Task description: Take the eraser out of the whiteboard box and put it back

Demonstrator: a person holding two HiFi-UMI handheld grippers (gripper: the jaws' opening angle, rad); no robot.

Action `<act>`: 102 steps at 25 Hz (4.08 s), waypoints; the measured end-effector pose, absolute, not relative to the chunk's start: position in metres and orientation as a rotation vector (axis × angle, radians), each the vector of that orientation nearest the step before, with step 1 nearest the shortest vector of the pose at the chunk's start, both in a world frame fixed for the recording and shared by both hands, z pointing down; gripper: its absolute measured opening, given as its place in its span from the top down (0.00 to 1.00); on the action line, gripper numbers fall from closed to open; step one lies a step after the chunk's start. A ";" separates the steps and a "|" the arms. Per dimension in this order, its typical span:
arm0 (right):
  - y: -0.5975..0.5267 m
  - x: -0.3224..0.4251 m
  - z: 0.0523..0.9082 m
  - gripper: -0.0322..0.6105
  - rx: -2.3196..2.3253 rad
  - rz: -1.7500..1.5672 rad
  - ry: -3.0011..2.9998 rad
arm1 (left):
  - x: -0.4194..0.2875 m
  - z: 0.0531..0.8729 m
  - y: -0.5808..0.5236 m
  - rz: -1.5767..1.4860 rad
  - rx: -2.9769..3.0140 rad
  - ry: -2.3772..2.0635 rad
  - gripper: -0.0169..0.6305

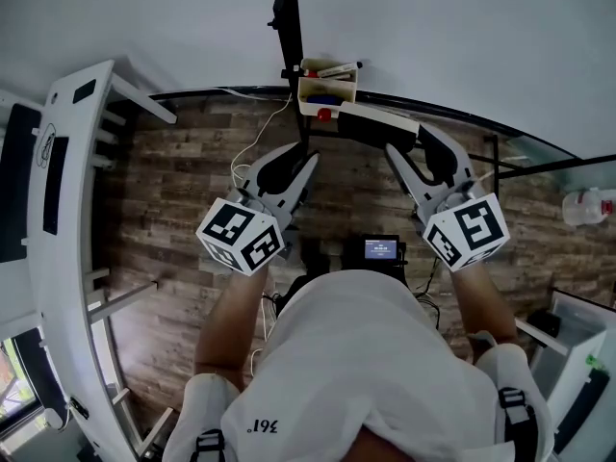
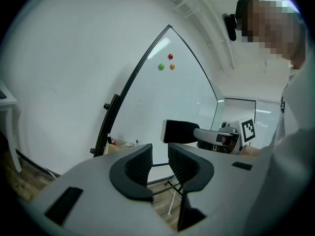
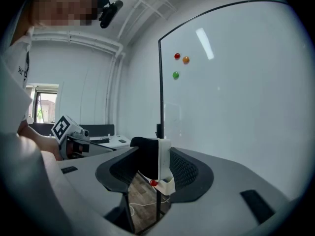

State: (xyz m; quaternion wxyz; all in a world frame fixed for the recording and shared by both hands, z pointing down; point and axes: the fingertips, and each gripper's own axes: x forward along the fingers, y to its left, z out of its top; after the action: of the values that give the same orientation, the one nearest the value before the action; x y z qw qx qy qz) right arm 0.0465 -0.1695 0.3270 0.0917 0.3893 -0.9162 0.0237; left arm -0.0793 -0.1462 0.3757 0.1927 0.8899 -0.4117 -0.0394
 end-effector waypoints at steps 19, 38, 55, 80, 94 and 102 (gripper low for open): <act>-0.245 0.015 0.354 0.63 1.090 -0.058 -2.607 | -0.083 0.398 -0.209 -0.062 2.484 -1.176 0.81; -0.287 -0.020 0.410 0.63 0.909 -0.218 -2.443 | -0.085 0.463 -0.247 0.054 2.383 -1.170 0.81; -0.300 -0.039 0.464 0.63 0.770 -0.290 -2.324 | -0.083 0.496 -0.252 0.102 2.308 -1.160 0.81; -0.306 -0.040 0.486 0.60 0.734 -0.268 -2.311 | -0.079 0.505 -0.252 0.119 2.280 -1.155 0.81; -0.303 -0.033 0.486 0.56 0.733 -0.274 -2.296 | -0.080 0.501 -0.249 0.110 2.281 -1.167 0.81; -0.296 -0.027 0.479 0.56 0.760 -0.278 -2.301 | -0.083 0.496 -0.243 0.099 2.282 -1.179 0.81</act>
State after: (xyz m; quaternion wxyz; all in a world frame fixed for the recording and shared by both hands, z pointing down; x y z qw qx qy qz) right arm -0.0267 -0.2964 0.4787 0.3438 0.2926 -0.8858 -0.1072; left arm -0.0826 -0.2431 0.4957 0.2816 0.8519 -0.4400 0.0371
